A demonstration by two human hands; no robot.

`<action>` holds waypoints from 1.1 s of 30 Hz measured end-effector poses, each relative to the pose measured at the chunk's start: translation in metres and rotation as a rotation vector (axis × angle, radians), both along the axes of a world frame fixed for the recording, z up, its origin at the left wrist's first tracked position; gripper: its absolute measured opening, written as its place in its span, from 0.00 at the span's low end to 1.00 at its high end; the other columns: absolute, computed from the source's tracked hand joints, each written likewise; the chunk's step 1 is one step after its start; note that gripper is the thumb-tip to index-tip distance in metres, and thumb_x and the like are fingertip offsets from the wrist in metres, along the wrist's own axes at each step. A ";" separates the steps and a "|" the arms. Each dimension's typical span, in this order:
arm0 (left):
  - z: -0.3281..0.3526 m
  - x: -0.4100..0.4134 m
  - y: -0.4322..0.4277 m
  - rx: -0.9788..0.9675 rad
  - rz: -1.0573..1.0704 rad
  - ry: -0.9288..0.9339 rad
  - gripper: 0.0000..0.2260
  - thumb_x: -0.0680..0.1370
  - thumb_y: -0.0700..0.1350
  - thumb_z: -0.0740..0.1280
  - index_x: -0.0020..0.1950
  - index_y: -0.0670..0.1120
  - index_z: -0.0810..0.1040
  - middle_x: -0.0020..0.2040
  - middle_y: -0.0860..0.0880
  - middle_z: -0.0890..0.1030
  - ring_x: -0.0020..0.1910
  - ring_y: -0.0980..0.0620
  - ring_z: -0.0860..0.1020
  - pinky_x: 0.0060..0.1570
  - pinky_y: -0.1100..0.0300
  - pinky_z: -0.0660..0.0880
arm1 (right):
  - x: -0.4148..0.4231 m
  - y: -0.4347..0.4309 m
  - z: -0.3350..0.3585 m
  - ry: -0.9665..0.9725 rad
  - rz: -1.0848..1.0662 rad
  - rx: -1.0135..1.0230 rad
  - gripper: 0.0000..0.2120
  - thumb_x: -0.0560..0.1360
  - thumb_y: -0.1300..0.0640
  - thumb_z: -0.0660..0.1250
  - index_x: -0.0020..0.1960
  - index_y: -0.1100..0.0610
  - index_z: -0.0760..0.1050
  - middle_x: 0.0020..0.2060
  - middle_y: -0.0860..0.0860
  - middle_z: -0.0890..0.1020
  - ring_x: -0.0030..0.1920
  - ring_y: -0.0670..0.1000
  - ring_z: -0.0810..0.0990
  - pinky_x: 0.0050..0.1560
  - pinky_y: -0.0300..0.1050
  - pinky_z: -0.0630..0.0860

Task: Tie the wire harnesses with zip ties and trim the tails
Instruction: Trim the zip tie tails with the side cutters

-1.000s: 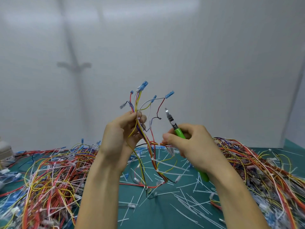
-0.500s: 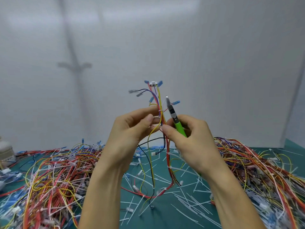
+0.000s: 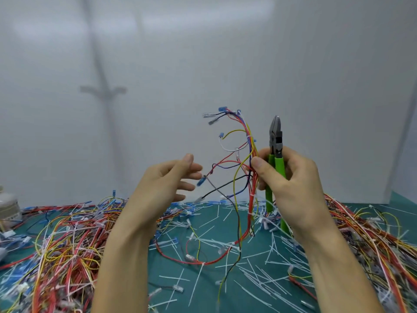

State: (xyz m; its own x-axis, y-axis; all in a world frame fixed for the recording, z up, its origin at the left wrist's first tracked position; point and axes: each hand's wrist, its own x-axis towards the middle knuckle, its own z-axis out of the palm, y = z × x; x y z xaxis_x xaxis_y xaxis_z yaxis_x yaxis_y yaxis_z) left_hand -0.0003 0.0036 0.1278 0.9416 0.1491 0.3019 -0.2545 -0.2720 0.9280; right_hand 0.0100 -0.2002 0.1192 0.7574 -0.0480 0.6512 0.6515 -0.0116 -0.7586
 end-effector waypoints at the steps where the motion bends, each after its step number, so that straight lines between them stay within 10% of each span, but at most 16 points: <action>1: 0.000 0.001 -0.001 0.014 0.036 -0.016 0.15 0.79 0.59 0.62 0.48 0.52 0.85 0.43 0.58 0.85 0.38 0.63 0.80 0.40 0.62 0.73 | 0.000 0.000 0.000 -0.002 0.001 0.009 0.05 0.77 0.62 0.68 0.42 0.58 0.77 0.29 0.52 0.74 0.29 0.46 0.71 0.29 0.38 0.71; 8: 0.001 -0.004 -0.008 0.098 -0.052 -0.154 0.15 0.74 0.59 0.65 0.39 0.49 0.82 0.41 0.44 0.82 0.42 0.54 0.76 0.50 0.54 0.71 | -0.001 0.000 -0.001 -0.019 0.001 0.037 0.05 0.77 0.62 0.68 0.43 0.59 0.77 0.32 0.59 0.75 0.30 0.45 0.72 0.32 0.37 0.74; 12: 0.002 -0.001 -0.008 -0.060 -0.006 -0.217 0.10 0.77 0.50 0.68 0.35 0.54 0.80 0.38 0.53 0.81 0.43 0.56 0.76 0.48 0.59 0.72 | 0.001 0.000 -0.002 -0.007 -0.009 0.040 0.05 0.77 0.61 0.69 0.43 0.59 0.77 0.29 0.51 0.75 0.31 0.46 0.73 0.32 0.38 0.74; 18: 0.007 -0.005 -0.016 0.216 0.227 -0.461 0.04 0.79 0.48 0.67 0.49 0.54 0.82 0.50 0.59 0.83 0.56 0.60 0.78 0.58 0.57 0.73 | 0.000 0.003 -0.002 -0.028 -0.043 -0.015 0.05 0.76 0.58 0.70 0.42 0.56 0.77 0.30 0.45 0.77 0.33 0.45 0.73 0.35 0.40 0.74; 22: 0.013 -0.015 -0.035 0.274 0.044 -0.439 0.15 0.76 0.61 0.63 0.45 0.53 0.83 0.43 0.61 0.84 0.47 0.65 0.80 0.48 0.68 0.73 | -0.002 0.011 -0.001 -0.047 -0.038 -0.062 0.06 0.75 0.57 0.72 0.41 0.55 0.76 0.29 0.49 0.76 0.31 0.48 0.72 0.34 0.48 0.72; 27: 0.006 -0.007 -0.040 0.294 -0.064 -0.299 0.15 0.77 0.58 0.63 0.40 0.50 0.81 0.34 0.52 0.81 0.34 0.53 0.81 0.43 0.54 0.77 | -0.006 0.020 -0.003 -0.026 0.041 -0.136 0.05 0.75 0.58 0.72 0.41 0.56 0.79 0.31 0.57 0.78 0.33 0.58 0.73 0.37 0.56 0.74; 33: 0.003 0.000 -0.023 0.037 -0.063 -0.244 0.11 0.81 0.44 0.64 0.43 0.43 0.83 0.37 0.45 0.84 0.33 0.53 0.83 0.37 0.68 0.76 | -0.005 0.012 0.000 0.102 0.152 -0.190 0.09 0.75 0.67 0.67 0.42 0.56 0.83 0.28 0.48 0.78 0.31 0.45 0.74 0.36 0.37 0.75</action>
